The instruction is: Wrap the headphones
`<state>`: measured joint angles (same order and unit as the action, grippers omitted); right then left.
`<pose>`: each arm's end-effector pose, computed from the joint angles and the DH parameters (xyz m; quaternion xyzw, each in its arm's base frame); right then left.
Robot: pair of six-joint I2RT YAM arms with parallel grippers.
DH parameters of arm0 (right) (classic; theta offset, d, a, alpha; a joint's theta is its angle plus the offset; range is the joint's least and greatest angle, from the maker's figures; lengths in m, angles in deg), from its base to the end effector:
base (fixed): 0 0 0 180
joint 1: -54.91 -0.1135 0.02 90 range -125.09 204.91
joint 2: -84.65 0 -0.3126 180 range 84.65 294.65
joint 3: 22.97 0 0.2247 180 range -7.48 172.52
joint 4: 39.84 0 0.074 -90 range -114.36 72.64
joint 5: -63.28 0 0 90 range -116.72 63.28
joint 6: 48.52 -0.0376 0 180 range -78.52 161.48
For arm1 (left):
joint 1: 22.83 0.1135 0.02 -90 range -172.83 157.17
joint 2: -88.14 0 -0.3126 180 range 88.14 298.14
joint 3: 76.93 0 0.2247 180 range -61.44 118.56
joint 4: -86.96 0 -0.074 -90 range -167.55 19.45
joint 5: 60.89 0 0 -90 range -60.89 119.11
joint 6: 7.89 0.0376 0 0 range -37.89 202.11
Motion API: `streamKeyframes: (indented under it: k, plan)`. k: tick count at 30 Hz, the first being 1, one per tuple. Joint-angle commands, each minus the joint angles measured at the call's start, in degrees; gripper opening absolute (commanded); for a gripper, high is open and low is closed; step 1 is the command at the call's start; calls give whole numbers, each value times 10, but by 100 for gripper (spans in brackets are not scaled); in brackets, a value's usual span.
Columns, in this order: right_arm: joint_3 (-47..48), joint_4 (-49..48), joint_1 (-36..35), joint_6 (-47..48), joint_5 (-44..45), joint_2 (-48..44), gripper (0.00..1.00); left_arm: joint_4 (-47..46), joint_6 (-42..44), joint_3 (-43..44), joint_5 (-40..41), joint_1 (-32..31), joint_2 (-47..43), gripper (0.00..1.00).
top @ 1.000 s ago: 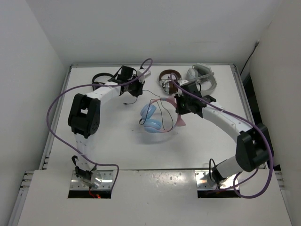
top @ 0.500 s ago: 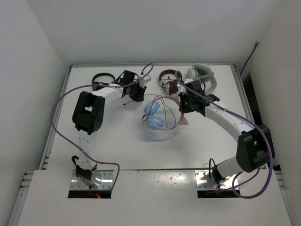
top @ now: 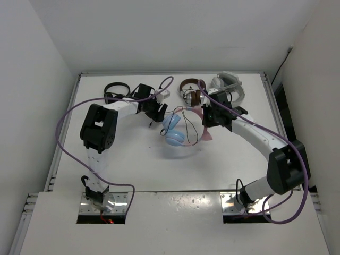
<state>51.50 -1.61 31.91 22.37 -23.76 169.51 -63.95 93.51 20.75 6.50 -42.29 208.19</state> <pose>0.2647 0.1103 0.3006 -0.0226 0.9350 0.1043 0.3383 0.4214 -0.1642 0.2135 0.3086 0.8751 -0.2073 0.3098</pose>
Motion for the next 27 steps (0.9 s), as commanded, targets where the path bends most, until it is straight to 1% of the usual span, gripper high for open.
streamKeyframes:
  k: [1,2,6,10,14,15,16,17,19,22,27]
  plan:
    - [6,-41,2,-18,-4,-14,0,-26,21,-7,-3,16,-66,68]
    - [6,-41,2,-18,-4,-14,0,-26,27,-7,-3,22,-71,70]
    - [1,-41,2,-18,-4,-14,0,-26,27,-29,-3,33,-92,72]
    - [1,-41,2,-18,-4,-14,0,-26,34,-72,-3,38,-134,73]
    - [1,-41,2,-23,-4,-14,0,-26,40,-116,27,38,-171,73]
    - [1,-41,2,-23,-4,-14,0,-26,40,-123,41,38,-179,71]
    - [1,-41,2,-23,-4,-14,0,-26,40,-135,42,38,-179,70]
    - [1,-41,2,-23,-4,-14,0,-21,40,-140,49,38,-184,66]
    - [1,-41,8,-29,-4,-14,0,-21,34,-155,56,38,-190,62]
    - [1,-41,8,-29,-4,-14,0,-21,28,-162,69,33,-190,61]
    - [1,-41,8,-34,-9,-14,0,-32,17,-157,62,33,-176,59]
